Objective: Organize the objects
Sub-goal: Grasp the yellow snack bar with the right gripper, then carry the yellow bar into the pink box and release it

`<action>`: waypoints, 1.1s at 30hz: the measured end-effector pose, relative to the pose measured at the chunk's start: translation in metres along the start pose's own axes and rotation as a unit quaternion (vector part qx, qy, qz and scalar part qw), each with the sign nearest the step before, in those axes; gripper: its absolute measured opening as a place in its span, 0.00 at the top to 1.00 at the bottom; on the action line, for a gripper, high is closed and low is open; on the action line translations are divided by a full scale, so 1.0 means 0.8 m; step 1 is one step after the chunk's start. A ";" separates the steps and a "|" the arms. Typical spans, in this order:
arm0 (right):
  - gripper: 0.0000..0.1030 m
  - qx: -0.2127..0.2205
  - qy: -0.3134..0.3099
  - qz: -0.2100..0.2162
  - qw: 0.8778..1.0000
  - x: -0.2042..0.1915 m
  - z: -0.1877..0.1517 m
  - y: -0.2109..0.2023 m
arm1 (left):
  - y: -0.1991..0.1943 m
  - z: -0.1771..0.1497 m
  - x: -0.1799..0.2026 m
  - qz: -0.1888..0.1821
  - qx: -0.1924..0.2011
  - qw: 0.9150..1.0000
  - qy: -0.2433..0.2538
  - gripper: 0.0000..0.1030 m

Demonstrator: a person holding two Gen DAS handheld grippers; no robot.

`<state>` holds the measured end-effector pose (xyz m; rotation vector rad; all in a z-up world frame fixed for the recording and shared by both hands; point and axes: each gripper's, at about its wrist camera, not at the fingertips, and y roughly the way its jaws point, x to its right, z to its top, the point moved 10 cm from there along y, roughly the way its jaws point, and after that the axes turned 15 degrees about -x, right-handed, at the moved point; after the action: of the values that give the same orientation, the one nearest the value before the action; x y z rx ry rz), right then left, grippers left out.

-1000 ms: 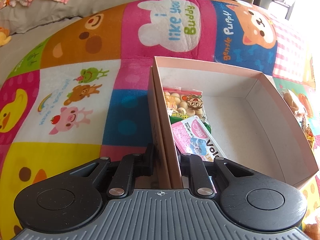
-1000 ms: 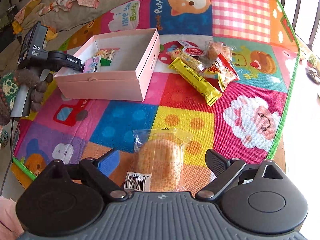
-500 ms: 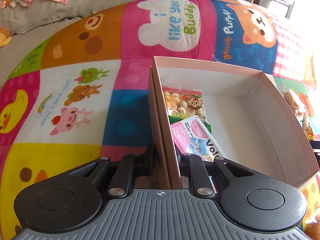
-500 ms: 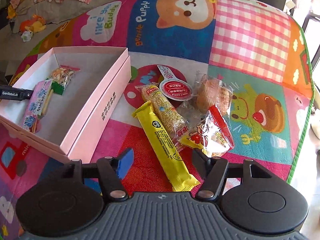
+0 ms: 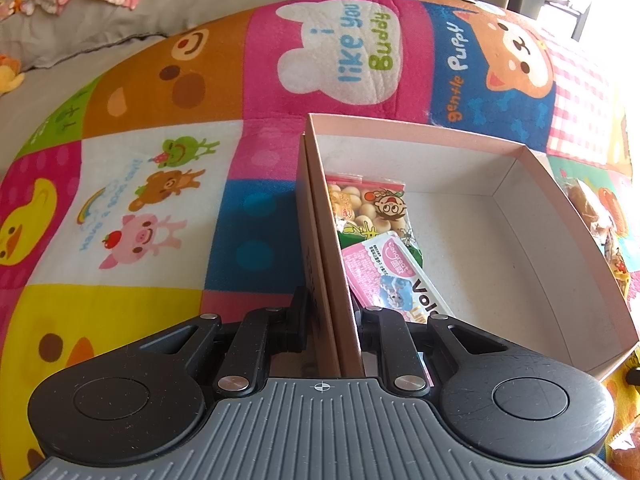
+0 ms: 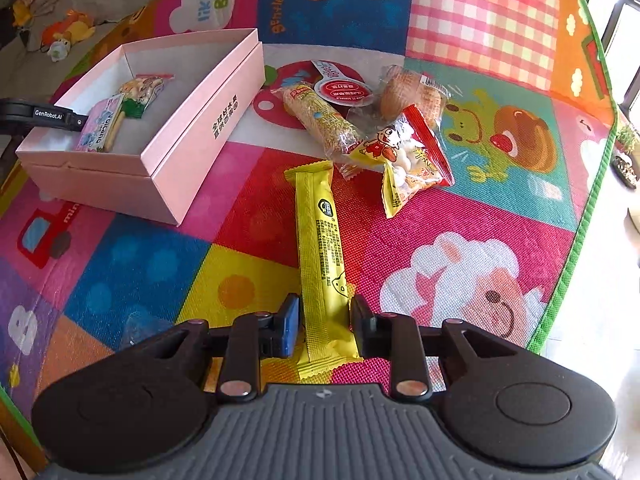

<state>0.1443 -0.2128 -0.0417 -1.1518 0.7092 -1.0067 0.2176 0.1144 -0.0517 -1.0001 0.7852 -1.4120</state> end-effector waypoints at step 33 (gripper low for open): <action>0.78 0.045 -0.126 0.124 0.983 -0.195 -0.002 -0.128 | 0.000 0.000 0.000 -0.009 0.000 1.000 0.008 0.82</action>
<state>0.0515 -0.0792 0.0502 -1.0601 0.5815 -0.6615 0.2179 0.1147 -0.0515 -0.9982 0.7897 -1.4374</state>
